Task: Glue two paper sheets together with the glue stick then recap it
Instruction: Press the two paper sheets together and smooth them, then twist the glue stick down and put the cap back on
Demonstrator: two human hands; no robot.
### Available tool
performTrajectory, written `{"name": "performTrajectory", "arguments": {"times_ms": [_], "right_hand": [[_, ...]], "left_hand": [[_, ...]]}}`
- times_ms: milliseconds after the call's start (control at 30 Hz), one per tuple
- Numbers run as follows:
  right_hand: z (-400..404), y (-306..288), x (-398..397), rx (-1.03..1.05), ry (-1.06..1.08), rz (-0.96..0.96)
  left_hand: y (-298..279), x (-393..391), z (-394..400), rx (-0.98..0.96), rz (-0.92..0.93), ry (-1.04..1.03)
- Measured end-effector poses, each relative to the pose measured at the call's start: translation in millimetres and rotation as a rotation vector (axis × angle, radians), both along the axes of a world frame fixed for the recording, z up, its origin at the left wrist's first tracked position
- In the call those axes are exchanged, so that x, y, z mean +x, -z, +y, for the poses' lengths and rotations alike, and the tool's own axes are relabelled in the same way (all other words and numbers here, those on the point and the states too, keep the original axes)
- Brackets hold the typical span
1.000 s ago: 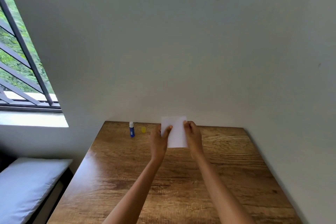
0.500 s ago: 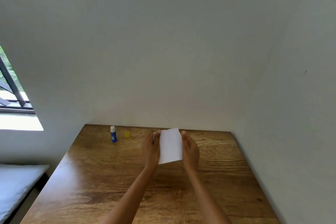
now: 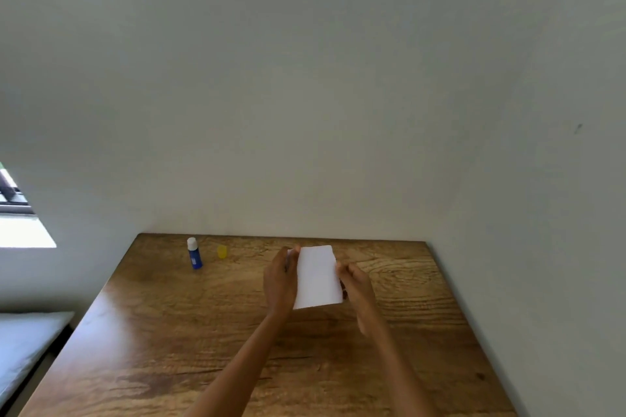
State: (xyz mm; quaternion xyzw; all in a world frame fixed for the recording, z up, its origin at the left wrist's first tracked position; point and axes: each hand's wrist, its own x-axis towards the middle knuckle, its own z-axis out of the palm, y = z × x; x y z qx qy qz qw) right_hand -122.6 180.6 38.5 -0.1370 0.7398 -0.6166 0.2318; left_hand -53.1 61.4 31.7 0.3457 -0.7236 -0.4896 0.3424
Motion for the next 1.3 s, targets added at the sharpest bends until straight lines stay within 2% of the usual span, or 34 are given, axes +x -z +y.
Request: {"name": "performTrajectory", "arguments": {"times_ms": [100, 233, 333, 500, 700, 833, 933, 1100, 1200, 1300], "right_hand": [[17.4, 15.2, -5.6, 0.086, -0.014, -0.053], [26.6, 26.4, -26.0, 0.176, 0.17, -0.089], [20.5, 28.9, -46.9, 0.216, 0.252, -0.062], [6.9, 33.3, -74.9, 0.301, 0.251, -0.008], [2.6, 45.7, -87.0, 0.522, 0.153, 0.154], [-0.4, 49.8, -88.5, 0.554, 0.138, 0.22], [-2.2, 51.2, -87.9, 0.548, 0.174, 0.228], [-8.5, 48.4, -76.0, 0.438, 0.331, 0.319], [-34.8, 45.3, -46.0, 0.284, 0.254, 0.41], [-86.2, 41.0, -4.2, 0.218, 0.054, 0.465]], "left_hand": [[10.1, -10.4, -0.2, -0.047, -0.059, 0.047], [23.0, -30.7, 6.8, 0.046, -0.124, 0.139], [32.9, -44.4, 8.4, 0.136, -0.16, 0.243], [52.3, -54.9, 2.1, 0.128, -0.282, 0.243], [65.1, -61.8, -0.8, -0.284, -0.551, 0.254], [73.6, -56.6, -1.5, -0.488, -0.628, 0.293], [73.9, -54.0, 0.2, -0.505, -0.609, 0.281], [58.7, -33.4, -0.3, -0.415, -0.434, 0.207], [50.8, -3.3, -9.0, -0.35, -0.329, 0.113], [46.0, 35.4, -29.9, -0.193, -0.237, -0.049]]}}
